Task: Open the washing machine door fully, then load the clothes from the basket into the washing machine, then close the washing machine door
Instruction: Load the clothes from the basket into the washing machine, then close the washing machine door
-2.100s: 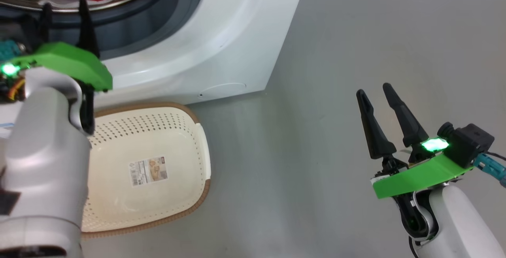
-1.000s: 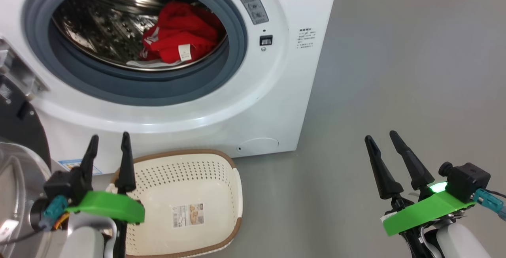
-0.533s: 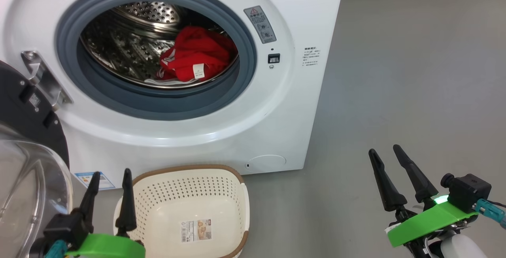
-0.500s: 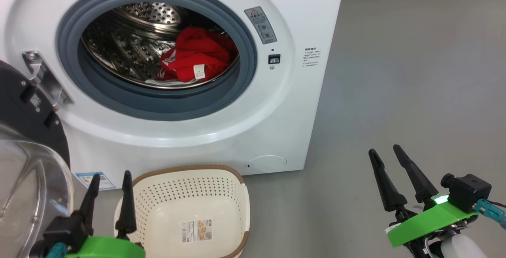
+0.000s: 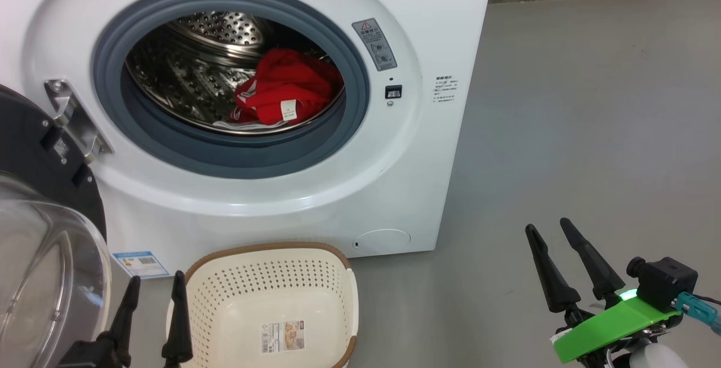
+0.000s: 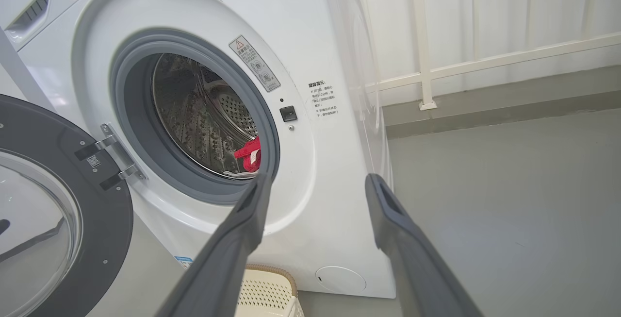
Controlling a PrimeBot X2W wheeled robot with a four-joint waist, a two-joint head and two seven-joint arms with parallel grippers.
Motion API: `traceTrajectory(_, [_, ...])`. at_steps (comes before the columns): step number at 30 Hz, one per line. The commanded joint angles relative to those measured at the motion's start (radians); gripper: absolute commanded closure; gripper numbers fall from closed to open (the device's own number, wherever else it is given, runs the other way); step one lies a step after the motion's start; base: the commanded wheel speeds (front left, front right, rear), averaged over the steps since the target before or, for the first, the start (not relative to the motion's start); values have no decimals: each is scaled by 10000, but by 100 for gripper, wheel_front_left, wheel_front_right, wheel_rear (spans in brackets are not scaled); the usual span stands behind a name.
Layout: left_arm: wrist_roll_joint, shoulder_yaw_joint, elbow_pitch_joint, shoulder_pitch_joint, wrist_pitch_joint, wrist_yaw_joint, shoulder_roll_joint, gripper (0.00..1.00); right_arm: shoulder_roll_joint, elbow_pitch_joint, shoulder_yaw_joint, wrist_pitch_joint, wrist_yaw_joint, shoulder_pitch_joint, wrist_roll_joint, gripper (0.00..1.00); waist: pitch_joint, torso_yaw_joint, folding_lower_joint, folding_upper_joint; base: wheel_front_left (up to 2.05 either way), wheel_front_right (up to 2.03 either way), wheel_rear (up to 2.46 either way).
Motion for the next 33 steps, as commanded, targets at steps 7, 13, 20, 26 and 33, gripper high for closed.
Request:
traceTrajectory(7, [-170,372,-254,-26,-82,101,59,0,-219,-170,247,-48,16,15,29,0,-80,-42,1,0,0,0,0])
traceTrajectory(13, [-265,331,-182,-30,-82,78,31,0,-270,-150,282,-48,16,25,15,0,-124,-37,1,0,0,0,0])
traceTrajectory(20, [-329,312,-51,-100,-82,21,19,0,-335,-152,314,-48,16,12,28,0,-94,9,1,0,0,0,0])
traceTrajectory(26, [-332,358,3,-122,-82,1,30,0,-320,-152,341,-48,16,37,26,0,-101,31,1,0,0,0,0])
traceTrajectory(33, [-311,379,-48,-121,-82,9,24,0,-311,-160,336,-48,16,45,33,0,-94,40,1,0,0,0,0])
